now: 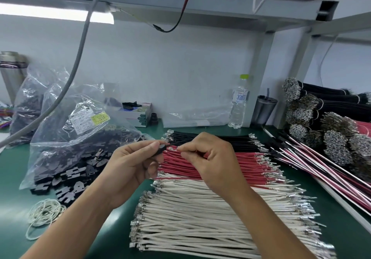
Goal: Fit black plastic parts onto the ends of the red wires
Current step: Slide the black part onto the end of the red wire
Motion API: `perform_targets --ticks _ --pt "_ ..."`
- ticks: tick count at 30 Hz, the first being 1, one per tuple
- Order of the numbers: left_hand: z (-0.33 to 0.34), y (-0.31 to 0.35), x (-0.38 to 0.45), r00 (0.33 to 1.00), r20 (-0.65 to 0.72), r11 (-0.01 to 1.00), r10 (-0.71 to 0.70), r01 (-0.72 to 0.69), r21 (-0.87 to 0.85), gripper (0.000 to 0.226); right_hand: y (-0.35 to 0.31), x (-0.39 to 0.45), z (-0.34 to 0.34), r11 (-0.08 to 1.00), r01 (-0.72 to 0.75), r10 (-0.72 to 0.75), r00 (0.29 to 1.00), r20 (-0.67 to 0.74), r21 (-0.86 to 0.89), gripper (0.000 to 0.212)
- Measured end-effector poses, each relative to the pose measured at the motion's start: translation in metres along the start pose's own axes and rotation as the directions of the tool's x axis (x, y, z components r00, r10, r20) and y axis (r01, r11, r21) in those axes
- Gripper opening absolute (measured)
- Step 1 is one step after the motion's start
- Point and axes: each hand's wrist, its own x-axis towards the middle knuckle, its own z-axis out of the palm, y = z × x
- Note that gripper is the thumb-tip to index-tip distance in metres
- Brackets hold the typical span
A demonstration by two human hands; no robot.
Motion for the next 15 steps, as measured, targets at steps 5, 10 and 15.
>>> perform_targets --ticks 5,10,15 --pt "0.002 0.000 -0.001 0.999 0.037 0.999 -0.039 0.038 0.005 0.027 0.001 -0.010 0.005 0.999 0.020 -0.018 0.999 -0.042 0.044 0.012" --pt "0.003 -0.001 -0.002 0.996 0.062 0.998 -0.065 0.066 -0.008 0.024 -0.001 -0.014 0.007 0.999 0.053 -0.053 0.996 -0.067 -0.003 0.010" --pt "0.002 0.001 -0.003 0.994 0.054 0.996 -0.090 0.091 -0.009 0.024 -0.005 -0.016 0.006 0.937 0.213 -0.239 0.969 -0.063 -0.275 0.013"
